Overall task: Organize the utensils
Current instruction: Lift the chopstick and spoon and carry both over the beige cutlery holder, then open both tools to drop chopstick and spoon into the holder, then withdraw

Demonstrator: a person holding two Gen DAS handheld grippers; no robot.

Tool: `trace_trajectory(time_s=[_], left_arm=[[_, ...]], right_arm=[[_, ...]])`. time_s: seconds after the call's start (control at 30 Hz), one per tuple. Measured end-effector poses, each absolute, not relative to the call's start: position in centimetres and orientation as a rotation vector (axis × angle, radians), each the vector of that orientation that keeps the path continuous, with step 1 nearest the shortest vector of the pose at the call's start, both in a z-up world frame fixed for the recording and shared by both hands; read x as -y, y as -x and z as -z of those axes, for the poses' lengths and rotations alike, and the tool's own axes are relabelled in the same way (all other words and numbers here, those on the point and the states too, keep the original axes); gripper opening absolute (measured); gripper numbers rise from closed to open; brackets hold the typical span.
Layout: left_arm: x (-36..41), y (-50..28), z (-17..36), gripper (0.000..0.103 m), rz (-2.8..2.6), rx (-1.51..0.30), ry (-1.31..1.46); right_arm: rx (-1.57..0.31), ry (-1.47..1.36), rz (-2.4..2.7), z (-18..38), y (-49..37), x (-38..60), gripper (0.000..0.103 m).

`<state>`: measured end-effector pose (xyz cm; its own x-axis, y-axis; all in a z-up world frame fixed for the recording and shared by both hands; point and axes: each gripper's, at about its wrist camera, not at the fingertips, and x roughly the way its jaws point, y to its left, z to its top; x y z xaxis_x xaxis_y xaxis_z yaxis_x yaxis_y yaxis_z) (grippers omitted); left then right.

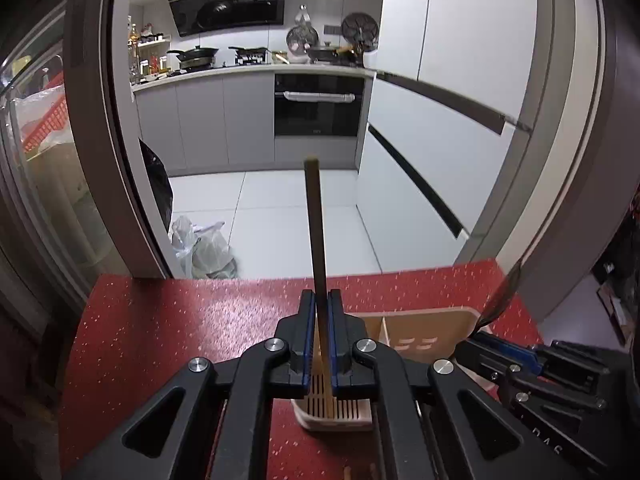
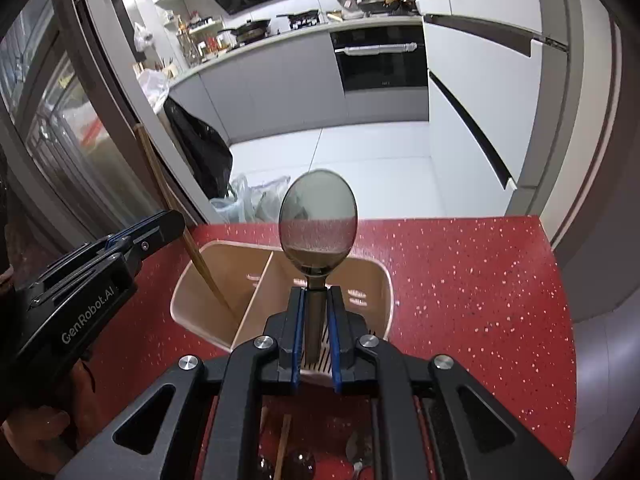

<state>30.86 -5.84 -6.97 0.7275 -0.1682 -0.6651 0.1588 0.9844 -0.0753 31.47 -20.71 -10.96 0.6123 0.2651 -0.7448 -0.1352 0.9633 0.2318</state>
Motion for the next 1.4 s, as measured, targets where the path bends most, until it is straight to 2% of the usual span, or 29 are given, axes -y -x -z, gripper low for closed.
trace_trajectory(time_s=[0.17, 0.23, 0.3, 0.37, 0.4, 0.43, 0.47, 0.5, 0.57, 0.73, 0.87, 1.13, 1.27, 1.4], left_arm=[[5.9, -30.5, 7.0, 0.027, 0.168, -0.756, -0.012], [5.9, -30.4, 6.9, 0.027, 0.163, -0.765, -0.015], [5.8, -30.3, 7.0, 0.027, 0.155, -0.774, -0.027], [5.7, -30.1, 6.9, 0.028, 0.147, -0.78, -0.041], [5.6, -30.0, 6.9, 0.036, 0.143, -0.785, -0.045], [5.4, -30.0, 6.9, 0.052, 0.141, -0.797, -0.044], [5.1, -30.0, 6.9, 0.1, 0.13, -0.809, -0.04], [4.8, -29.9, 6.8, 0.103, 0.109, -0.807, -0.032], [4.2, -29.4, 6.4, 0.103, 0.092, -0.788, -0.018], [2.8, -28.4, 6.5, 0.103, 0.084, -0.824, -0.004], [1.4, -26.4, 6.3, 0.103, 0.087, -0.849, 0.023], [0.2, -21.5, 8.0, 0.103, 0.093, -0.994, -0.003], [0.4, -18.7, 9.6, 0.103, 0.098, -1.051, -0.048], [0.4, -16.3, 11.9, 0.103, 0.08, -1.118, -0.082]], right_arm=[[-0.925, -0.192, -0.227, 10.8, -31.5, 21.1, 0.014], [-0.947, -0.216, -0.23, 10.7, -31.7, 21.5, 0.021], [-0.953, -0.228, -0.224, 10.6, -31.6, 21.8, 0.046], [-0.942, -0.241, -0.213, 10.1, -31.2, 22.2, 0.048], [-0.94, -0.252, -0.211, 9.9, -31.0, 22.4, 0.048], [-0.94, -0.26, -0.21, 9.8, -30.9, 22.6, 0.048], [-0.941, -0.272, -0.207, 9.6, -30.7, 22.9, 0.048], [-0.941, -0.277, -0.205, 9.5, -30.5, 23.1, 0.048], [-0.946, -0.291, -0.199, 9.2, -30.1, 23.5, 0.05], [-0.959, -0.348, -0.193, 9.1, -28.6, 24.8, 0.061], [-0.971, -0.406, -0.2, 9.1, -26.5, 25.7, 0.086], [-0.97, -0.448, -0.206, 9.6, -22.1, 26.3, 0.091], [-1.078, -0.492, -0.187, 11.3, -20.7, 26.5, 0.091], [-1.207, -0.412, -0.152, 13.2, -19.3, 25.8, 0.091]])
